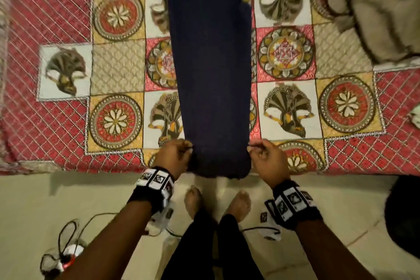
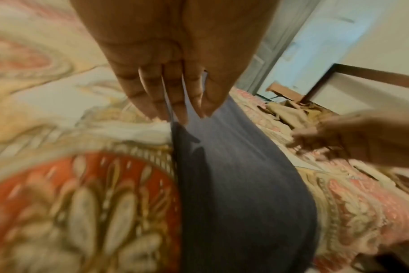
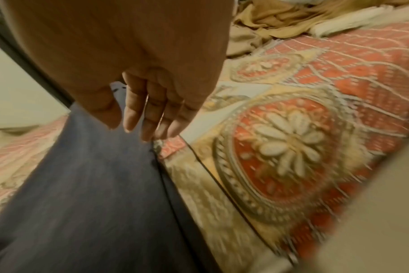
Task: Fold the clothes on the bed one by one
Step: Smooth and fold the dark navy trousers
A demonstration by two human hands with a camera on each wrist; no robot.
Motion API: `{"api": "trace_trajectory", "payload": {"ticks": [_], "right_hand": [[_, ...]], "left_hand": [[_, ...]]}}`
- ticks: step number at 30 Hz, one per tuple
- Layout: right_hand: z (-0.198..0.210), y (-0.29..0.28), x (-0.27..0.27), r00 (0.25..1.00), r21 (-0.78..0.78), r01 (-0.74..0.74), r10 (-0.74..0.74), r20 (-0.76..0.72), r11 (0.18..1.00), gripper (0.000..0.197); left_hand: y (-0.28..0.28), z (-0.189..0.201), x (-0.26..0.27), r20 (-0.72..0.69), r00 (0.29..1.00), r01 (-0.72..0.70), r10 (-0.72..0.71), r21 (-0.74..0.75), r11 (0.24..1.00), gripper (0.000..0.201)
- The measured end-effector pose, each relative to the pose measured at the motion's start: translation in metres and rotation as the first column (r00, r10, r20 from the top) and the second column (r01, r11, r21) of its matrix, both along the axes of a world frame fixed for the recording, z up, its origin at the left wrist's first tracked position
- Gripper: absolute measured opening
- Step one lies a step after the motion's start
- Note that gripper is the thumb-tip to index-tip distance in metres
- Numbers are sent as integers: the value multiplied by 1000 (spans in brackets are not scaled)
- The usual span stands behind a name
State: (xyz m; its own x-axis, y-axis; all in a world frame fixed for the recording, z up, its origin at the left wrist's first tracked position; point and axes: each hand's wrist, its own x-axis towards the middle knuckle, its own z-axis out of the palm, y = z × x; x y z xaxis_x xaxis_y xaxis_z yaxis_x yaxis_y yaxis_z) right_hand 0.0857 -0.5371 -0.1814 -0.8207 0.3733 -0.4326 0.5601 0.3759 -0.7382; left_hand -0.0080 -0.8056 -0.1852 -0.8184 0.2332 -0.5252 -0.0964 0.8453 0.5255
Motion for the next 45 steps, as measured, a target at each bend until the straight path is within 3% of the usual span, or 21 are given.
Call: {"api": "trace_trajectory", "payload": {"ticks": [2, 4, 6, 9, 11, 14, 17, 20, 25, 27, 29, 32, 35, 37, 39, 40, 42, 43, 45], "right_hand": [[5, -2, -49, 972, 184, -173, 197, -124, 968, 27], [-10, -13, -99, 880, 332, -393, 455, -135, 858, 45], [-33, -32, -135, 765, 415, -570, 642, -46, 709, 57], [-63, -23, -152, 590, 481, -725, 805, 67, 492, 69], [-74, 9, -151, 547, 521, -747, 828, 127, 413, 75], [-73, 48, -144, 673, 536, -680, 715, 187, 500, 84], [-63, 41, -145, 756, 536, -626, 609, 241, 566, 81], [-49, 23, -197, 839, 558, -504, 527, 136, 659, 74], [-41, 19, -392, 756, 581, -548, 654, 37, 601, 60], [-41, 26, -464, 725, 559, -599, 684, 77, 573, 62], [-50, 55, -507, 746, 538, -617, 645, 165, 575, 71], [-62, 119, -516, 837, 457, -547, 461, 295, 701, 90], [-61, 155, -504, 769, 457, -638, 498, 400, 620, 99], [-45, 158, -510, 815, 522, -574, 502, 289, 631, 96], [-28, 149, -529, 845, 608, -482, 518, 133, 631, 84], [-22, 140, -541, 810, 649, -489, 580, 91, 582, 78], [-22, 118, -566, 654, 678, -596, 750, 98, 430, 71], [-26, 111, -578, 576, 645, -670, 805, 141, 366, 69], [-43, 113, -594, 510, 530, -784, 822, 253, 324, 67]], "left_hand": [[18, 5, -46, -332, 931, 143, -151, -50, 989, 25], [44, 0, -91, -482, 837, 239, -260, -105, 965, 40], [70, -14, -121, -478, 803, 325, -356, -149, 934, 51], [78, -45, -144, -322, 830, 389, -455, -251, 886, 62], [59, -62, -152, -259, 831, 411, -492, -309, 858, 69], [24, -70, -166, -244, 862, 352, -444, -341, 871, 85], [3, -62, -182, -228, 917, 234, -327, -354, 905, 98], [3, -55, -231, -218, 930, 215, -296, -332, 918, 104], [56, -42, -374, -374, 856, 270, -355, -263, 926, 80], [84, -43, -432, -423, 817, 302, -391, -264, 916, 68], [107, -48, -476, -388, 811, 344, -438, -290, 893, 65], [112, -58, -505, -301, 845, 347, -443, -321, 881, 72], [94, -61, -508, -316, 837, 325, -447, -369, 871, 85], [88, -55, -511, -317, 848, 292, -425, -390, 873, 95], [95, -47, -518, -363, 807, 308, -465, -413, 857, 97], [103, -44, -523, -394, 760, 349, -517, -423, 836, 93], [118, -43, -535, -420, 683, 443, -598, -412, 796, 80], [122, -45, -542, -402, 683, 470, -610, -398, 788, 74], [124, -53, -555, -312, 749, 470, -584, -370, 801, 73]]}}
